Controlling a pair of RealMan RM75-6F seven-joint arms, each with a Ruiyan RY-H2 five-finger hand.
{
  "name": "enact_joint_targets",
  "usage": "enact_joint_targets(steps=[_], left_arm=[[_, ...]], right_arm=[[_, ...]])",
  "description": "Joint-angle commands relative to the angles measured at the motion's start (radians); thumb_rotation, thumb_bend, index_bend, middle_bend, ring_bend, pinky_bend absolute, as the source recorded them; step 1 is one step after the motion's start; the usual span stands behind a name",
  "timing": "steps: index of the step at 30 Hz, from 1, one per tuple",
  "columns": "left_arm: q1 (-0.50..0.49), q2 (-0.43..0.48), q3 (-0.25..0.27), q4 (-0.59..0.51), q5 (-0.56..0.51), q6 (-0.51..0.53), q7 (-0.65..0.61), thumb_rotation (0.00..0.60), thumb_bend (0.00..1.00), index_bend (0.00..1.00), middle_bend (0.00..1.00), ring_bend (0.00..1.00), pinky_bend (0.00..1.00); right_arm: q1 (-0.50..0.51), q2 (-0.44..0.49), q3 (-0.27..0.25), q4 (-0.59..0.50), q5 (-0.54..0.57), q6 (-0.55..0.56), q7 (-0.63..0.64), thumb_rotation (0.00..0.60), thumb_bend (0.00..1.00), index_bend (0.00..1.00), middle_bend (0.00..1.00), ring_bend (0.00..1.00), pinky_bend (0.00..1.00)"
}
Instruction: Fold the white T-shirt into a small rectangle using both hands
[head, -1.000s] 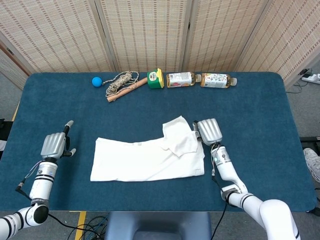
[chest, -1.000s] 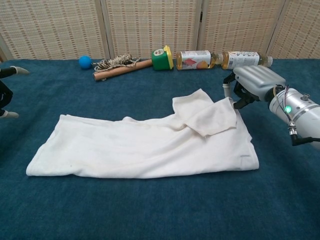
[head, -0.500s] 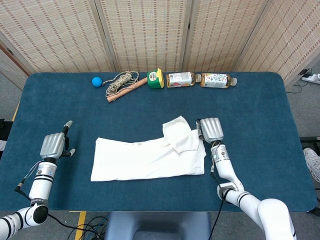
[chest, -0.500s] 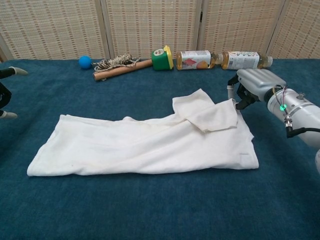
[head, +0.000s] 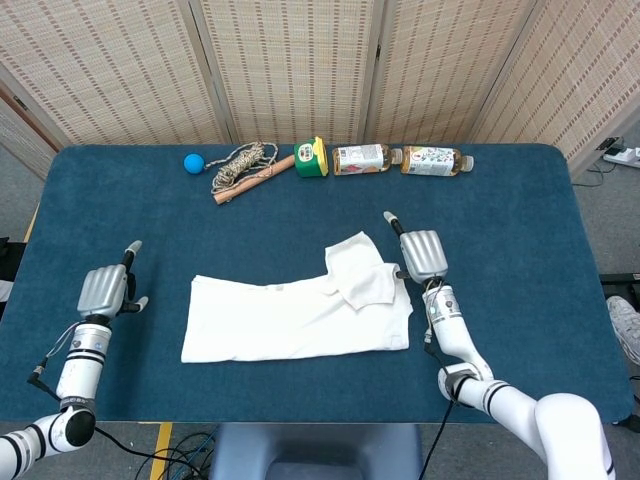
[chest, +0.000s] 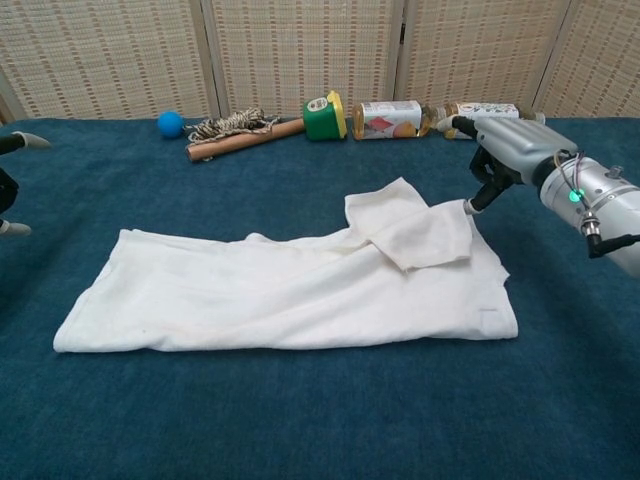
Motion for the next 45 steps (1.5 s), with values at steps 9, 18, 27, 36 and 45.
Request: enact_joint_targets(steps=[9, 18, 27, 36, 45], left_arm=[[0.001, 0.007, -0.003, -0.012, 0.008, -0.001, -0.004, 0.6, 0.28, 0.0, 0.77, 0.7, 0.94], [0.004, 0.007, -0.001, -0.021, 0.009, 0.0, 0.0, 0.6, 0.28, 0.0, 0.77, 0.7, 0.94], [0.009, 0.006, 0.003, -0.016, 0.006, -0.002, 0.0, 0.6, 0.28, 0.0, 0.77, 0.7, 0.94], [0.015, 0.004, 0.003, -0.007, 0.008, -0.003, -0.011, 0.6, 0.28, 0.0, 0.77, 0.7, 0.94], [0.025, 0.009, 0.004, -0.005, 0.015, 0.0, -0.028, 0.6, 0.28, 0.0, 0.77, 0.7, 0.94]], right_arm=[[-0.076, 0.17, -0.122, -0.202, -0.124, 0.074, 0.008, 0.6, 0.23, 0.09, 0.88, 0.92, 1.0], [-0.098, 0.199, -0.228, -0.226, -0.223, 0.085, 0.004, 0.6, 0.23, 0.24, 0.88, 0.92, 1.0], [-0.089, 0.157, -0.251, -0.17, -0.233, 0.045, 0.005, 0.6, 0.27, 0.4, 0.88, 0.92, 1.0], [-0.066, 0.105, -0.237, -0.114, -0.228, 0.021, 0.002, 0.6, 0.33, 0.45, 0.88, 0.92, 1.0], [-0.052, 0.075, -0.226, -0.074, -0.222, 0.015, 0.004, 0.6, 0.43, 0.57, 0.9, 0.92, 1.0]])
